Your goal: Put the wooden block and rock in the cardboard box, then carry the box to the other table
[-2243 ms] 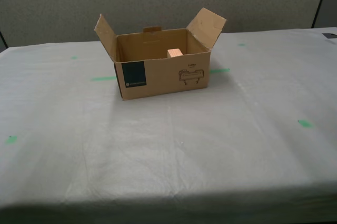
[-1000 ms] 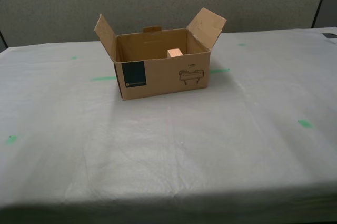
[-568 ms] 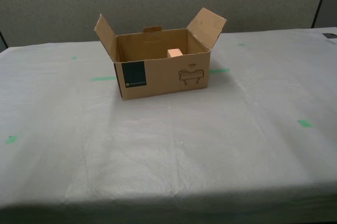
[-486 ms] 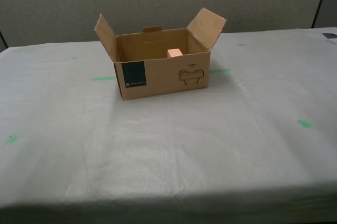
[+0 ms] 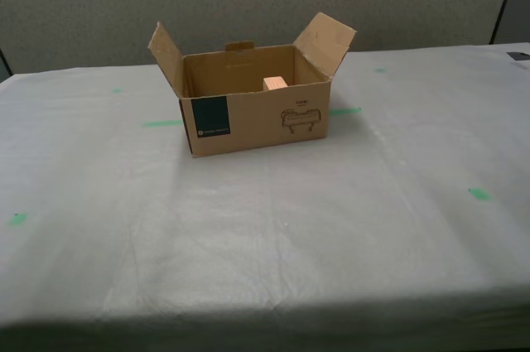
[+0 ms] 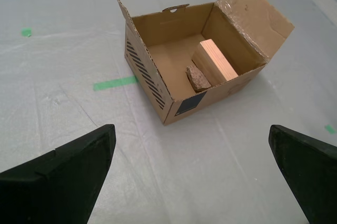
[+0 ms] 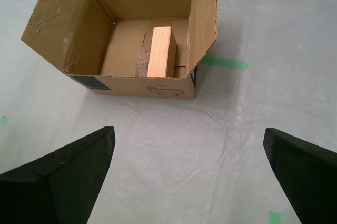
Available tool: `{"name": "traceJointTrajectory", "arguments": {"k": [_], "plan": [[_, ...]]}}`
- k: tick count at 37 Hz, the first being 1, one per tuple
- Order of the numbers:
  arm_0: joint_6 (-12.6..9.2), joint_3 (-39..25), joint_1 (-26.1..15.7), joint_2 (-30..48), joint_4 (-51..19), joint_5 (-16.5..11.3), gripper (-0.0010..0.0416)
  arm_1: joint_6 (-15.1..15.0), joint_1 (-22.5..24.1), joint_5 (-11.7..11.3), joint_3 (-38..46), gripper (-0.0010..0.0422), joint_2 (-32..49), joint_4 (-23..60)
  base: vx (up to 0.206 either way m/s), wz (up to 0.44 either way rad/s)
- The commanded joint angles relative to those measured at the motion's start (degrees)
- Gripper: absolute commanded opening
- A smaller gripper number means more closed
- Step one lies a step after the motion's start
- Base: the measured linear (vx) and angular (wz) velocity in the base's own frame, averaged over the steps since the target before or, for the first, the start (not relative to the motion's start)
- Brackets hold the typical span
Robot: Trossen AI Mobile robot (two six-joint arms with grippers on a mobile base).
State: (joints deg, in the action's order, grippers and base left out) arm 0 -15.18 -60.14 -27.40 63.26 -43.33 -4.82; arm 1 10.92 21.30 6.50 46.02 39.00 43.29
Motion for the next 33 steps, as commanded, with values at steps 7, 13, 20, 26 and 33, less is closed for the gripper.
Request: {"name": "traceJointTrajectory", "arguments": {"k": [7, 13, 20, 26, 33], "plan": [[0.0, 0.0, 0.0, 0.0, 0.0, 0.2, 0.0393, 0.0, 0.0, 0.0, 0.0, 0.0398, 0.0, -0.1, 0.000, 0.000], [0.0, 0.0, 0.0, 0.0, 0.0, 0.2, 0.0393, 0.0, 0.0, 0.0, 0.0, 0.0398, 0.0, -0.1, 0.000, 0.000], [0.0, 0.0, 0.0, 0.0, 0.0, 0.2, 0.0394, 0.0, 0.0, 0.0, 0.0, 0.0398, 0.0, -0.1, 0.000, 0.000], [0.0, 0.0, 0.0, 0.0, 0.0, 0.2, 0.0394, 0.0, 0.0, 0.0, 0.0, 0.0398, 0.0, -0.1, 0.000, 0.000], [0.0, 0.0, 0.0, 0.0, 0.0, 0.2, 0.0394, 0.0, 0.0, 0.0, 0.0, 0.0398, 0.0, -0.1, 0.000, 0.000]]}}
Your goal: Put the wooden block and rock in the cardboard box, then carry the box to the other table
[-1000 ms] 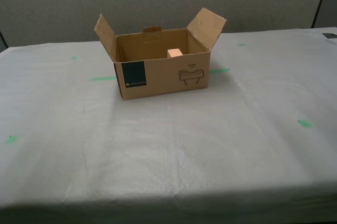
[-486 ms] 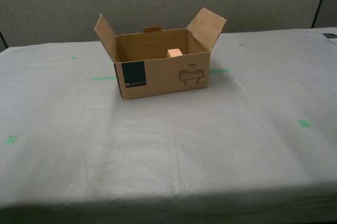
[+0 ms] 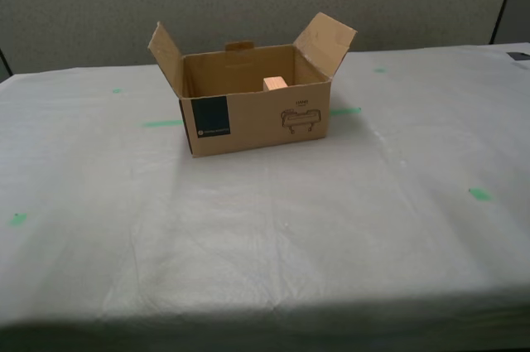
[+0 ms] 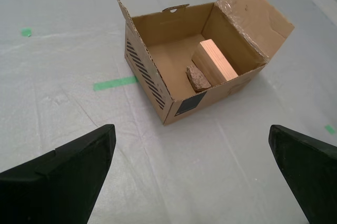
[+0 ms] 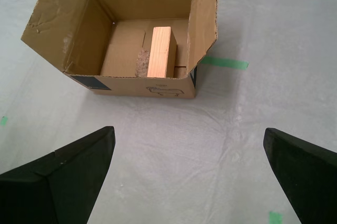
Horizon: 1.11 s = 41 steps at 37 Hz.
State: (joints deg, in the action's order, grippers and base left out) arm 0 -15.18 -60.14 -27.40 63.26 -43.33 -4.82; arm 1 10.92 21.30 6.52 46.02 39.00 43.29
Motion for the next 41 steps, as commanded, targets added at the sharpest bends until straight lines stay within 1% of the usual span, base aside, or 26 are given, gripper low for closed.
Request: {"name": "traceJointTrajectory", "arguments": {"k": [1, 41], "plan": [[0.0, 0.0, 0.0, 0.0, 0.0, 0.2, 0.0394, 0.0, 0.0, -0.1, 0.0, 0.0398, 0.0, -0.1, 0.000, 0.000], [0.0, 0.0, 0.0, 0.0, 0.0, 0.2, 0.0393, 0.0, 0.0, -0.1, 0.0, 0.0398, 0.0, -0.1, 0.000, 0.000]]}}
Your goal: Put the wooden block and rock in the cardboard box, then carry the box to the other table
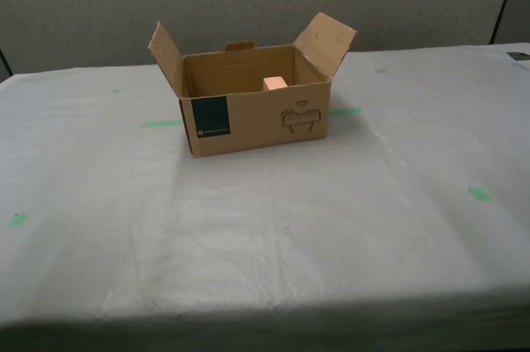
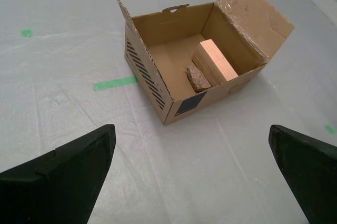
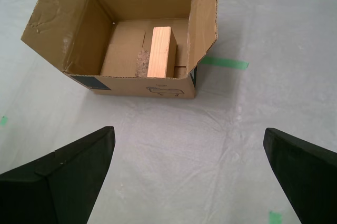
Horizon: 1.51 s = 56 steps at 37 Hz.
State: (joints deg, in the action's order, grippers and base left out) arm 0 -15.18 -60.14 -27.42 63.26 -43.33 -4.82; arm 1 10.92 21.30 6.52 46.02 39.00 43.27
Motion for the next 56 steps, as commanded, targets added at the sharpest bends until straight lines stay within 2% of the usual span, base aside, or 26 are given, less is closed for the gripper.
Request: {"name": "traceJointTrajectory", "arguments": {"k": [1, 56], "plan": [[0.0, 0.0, 0.0, 0.0, 0.0, 0.2, 0.0393, 0.0, 0.0, -0.1, 0.0, 0.0398, 0.0, 0.0, 0.000, 0.000], [0.0, 0.0, 0.0, 0.0, 0.0, 0.2, 0.0394, 0.0, 0.0, -0.1, 0.0, 0.0398, 0.0, 0.0, 0.000, 0.000]]}}
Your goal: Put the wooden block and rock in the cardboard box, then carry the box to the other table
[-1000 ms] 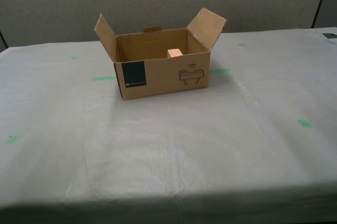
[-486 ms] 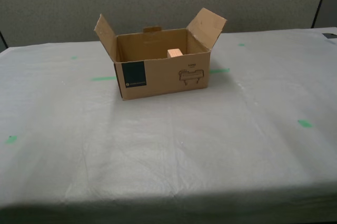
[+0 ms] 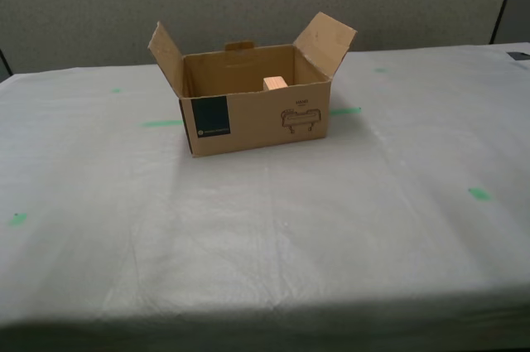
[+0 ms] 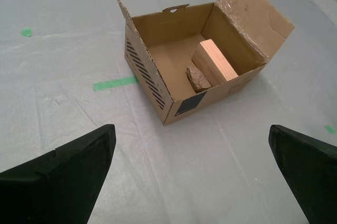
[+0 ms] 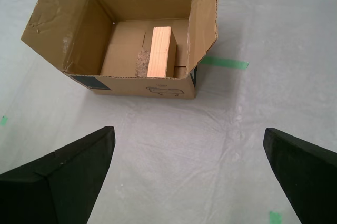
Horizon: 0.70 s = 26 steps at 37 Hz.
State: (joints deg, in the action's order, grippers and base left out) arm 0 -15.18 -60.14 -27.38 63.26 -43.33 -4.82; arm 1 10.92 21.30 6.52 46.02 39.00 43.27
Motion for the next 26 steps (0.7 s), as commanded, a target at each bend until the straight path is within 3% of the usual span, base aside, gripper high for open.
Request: {"name": "traceJointTrajectory", "arguments": {"k": [1, 26], "plan": [[0.0, 0.0, -0.1, 0.0, 0.0, 0.2, 0.0394, 0.0, 0.0, -0.1, 0.0, 0.0398, 0.0, -0.1, 0.000, 0.000], [0.0, 0.0, 0.0, 0.0, 0.0, 0.2, 0.0393, 0.0, 0.0, -0.1, 0.0, 0.0398, 0.0, 0.0, 0.000, 0.000]]}}
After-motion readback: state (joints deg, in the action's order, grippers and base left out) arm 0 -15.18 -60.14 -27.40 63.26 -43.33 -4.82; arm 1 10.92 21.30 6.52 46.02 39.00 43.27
